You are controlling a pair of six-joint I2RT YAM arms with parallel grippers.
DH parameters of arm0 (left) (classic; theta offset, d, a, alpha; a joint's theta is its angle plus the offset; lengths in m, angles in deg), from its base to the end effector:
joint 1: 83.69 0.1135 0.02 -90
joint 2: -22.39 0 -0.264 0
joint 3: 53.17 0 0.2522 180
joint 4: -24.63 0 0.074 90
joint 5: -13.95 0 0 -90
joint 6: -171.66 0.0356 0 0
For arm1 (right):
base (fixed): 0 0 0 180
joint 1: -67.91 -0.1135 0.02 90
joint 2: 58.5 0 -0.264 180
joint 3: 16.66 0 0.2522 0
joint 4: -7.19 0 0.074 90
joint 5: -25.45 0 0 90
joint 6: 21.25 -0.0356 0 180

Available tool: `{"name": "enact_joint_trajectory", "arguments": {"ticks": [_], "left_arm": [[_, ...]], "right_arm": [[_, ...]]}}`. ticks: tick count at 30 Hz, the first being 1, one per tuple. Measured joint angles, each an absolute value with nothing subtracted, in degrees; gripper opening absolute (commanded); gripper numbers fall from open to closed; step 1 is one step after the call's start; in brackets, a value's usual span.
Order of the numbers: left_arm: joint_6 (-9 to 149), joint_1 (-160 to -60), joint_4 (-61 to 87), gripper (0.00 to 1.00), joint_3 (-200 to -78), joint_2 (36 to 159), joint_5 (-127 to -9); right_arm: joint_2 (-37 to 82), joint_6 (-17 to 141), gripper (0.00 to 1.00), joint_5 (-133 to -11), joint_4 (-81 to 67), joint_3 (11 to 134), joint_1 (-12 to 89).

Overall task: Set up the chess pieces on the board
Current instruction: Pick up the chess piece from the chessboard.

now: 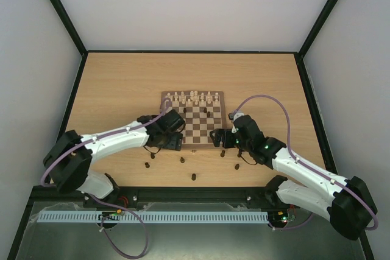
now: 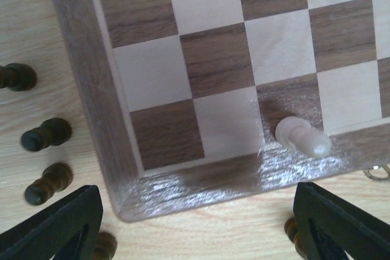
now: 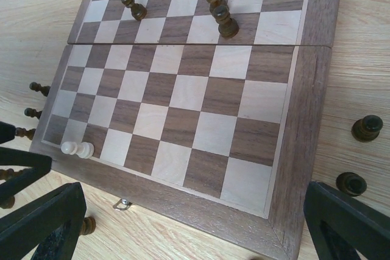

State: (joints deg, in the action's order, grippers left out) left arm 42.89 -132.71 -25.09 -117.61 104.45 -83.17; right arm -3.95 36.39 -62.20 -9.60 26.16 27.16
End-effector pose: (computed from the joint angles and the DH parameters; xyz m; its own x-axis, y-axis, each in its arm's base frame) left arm 0.1778 -0.1979 0.1977 -0.9213 0.1131 -0.3720 0.1807 0.9717 -0.1521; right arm 0.1601 0.1360 0.2250 -0.6400 0.1545 -0.7527 -0.3343 0.8261 0.4537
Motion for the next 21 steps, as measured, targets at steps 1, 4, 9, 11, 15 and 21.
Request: {"name": "enact_joint_trajectory", "arguments": {"ticks": [1,4,9,11,15,21], "left_arm": [[43.1,-132.7,-25.0,0.81,-118.0,105.6,-83.2],[44.2,-132.8,-25.0,0.75,-120.2,108.5,-83.2],[45.1,-133.4,-24.2,0.64,-123.6,109.9,-83.0],[45.3,-133.6,-24.0,0.58,-124.0,110.3,-82.8],[45.5,-134.2,-23.7,0.49,-124.4,112.1,-82.2],[45.5,-135.2,-23.3,0.38,-125.3,113.9,-82.0]], "right_arm": [[-4.0,36.4,0.99,-62.2,-9.6,26.1,27.2],[-4.0,36.4,0.99,-62.4,-9.6,25.9,27.2],[-4.3,36.4,0.99,-62.4,-9.6,25.7,27.2],[-4.3,36.4,0.99,-62.4,-9.6,25.7,27.2],[-4.4,36.4,0.99,-62.6,-9.5,25.7,27.2],[-4.4,36.4,0.99,-62.7,-9.4,25.7,27.2]]}}
